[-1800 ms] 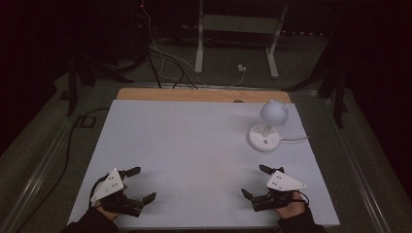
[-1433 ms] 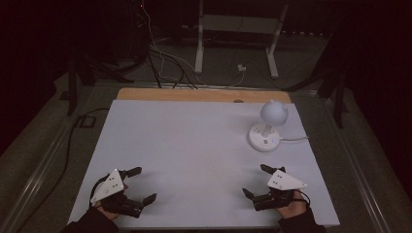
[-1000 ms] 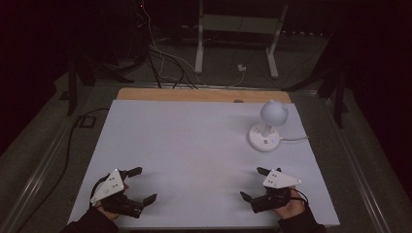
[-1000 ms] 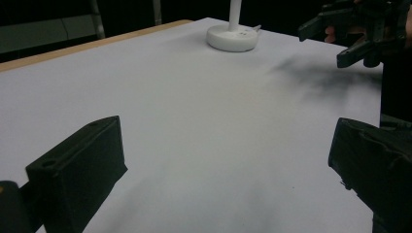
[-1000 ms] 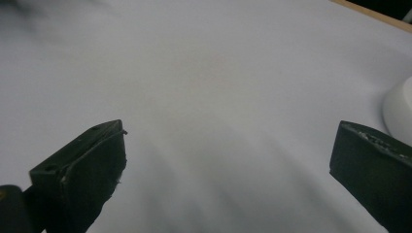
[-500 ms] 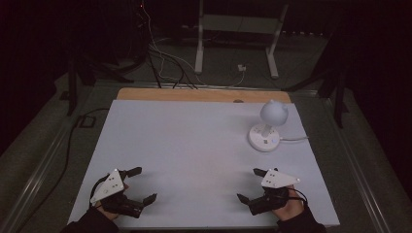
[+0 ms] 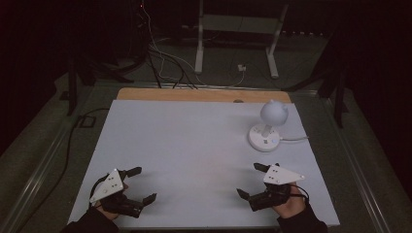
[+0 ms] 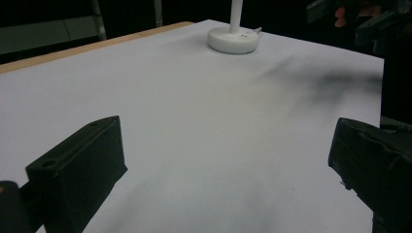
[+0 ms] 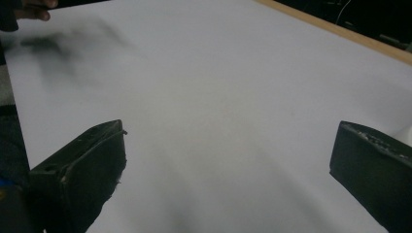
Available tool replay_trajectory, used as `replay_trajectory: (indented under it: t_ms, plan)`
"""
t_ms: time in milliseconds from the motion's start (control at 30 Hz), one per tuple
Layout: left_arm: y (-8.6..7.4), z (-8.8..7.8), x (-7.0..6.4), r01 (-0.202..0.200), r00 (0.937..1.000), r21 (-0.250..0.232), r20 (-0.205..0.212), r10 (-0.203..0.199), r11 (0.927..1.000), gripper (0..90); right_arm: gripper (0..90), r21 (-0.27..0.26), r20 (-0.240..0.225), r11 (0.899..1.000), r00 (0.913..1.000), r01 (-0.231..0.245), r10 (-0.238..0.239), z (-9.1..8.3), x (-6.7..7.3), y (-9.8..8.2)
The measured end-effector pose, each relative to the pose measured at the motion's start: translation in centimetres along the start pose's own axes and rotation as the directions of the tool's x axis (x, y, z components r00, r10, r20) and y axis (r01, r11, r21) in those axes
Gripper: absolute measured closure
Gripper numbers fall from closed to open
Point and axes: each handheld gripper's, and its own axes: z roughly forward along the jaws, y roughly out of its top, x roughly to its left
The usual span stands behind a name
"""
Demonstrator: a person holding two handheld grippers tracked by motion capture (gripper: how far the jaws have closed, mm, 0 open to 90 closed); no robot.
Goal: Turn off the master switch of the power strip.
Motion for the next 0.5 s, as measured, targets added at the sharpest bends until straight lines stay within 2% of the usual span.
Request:
replay_trajectory:
  t_ms: [267,500]
  plan:
    - [0.0,0.0,0.0,0.002,1.0,-0.003,0.002,-0.002,1.0,0.4,0.0,-0.03,0.01,0.999,0.9999,-0.013,0.014,-0.5,-0.5,1.1]
    - [0.0,0.0,0.0,0.001,1.0,0.001,0.003,-0.001,1.0,0.4,0.0,-0.048,0.035,0.999,0.9994,-0.006,0.008,-0.8,-1.1,1.9]
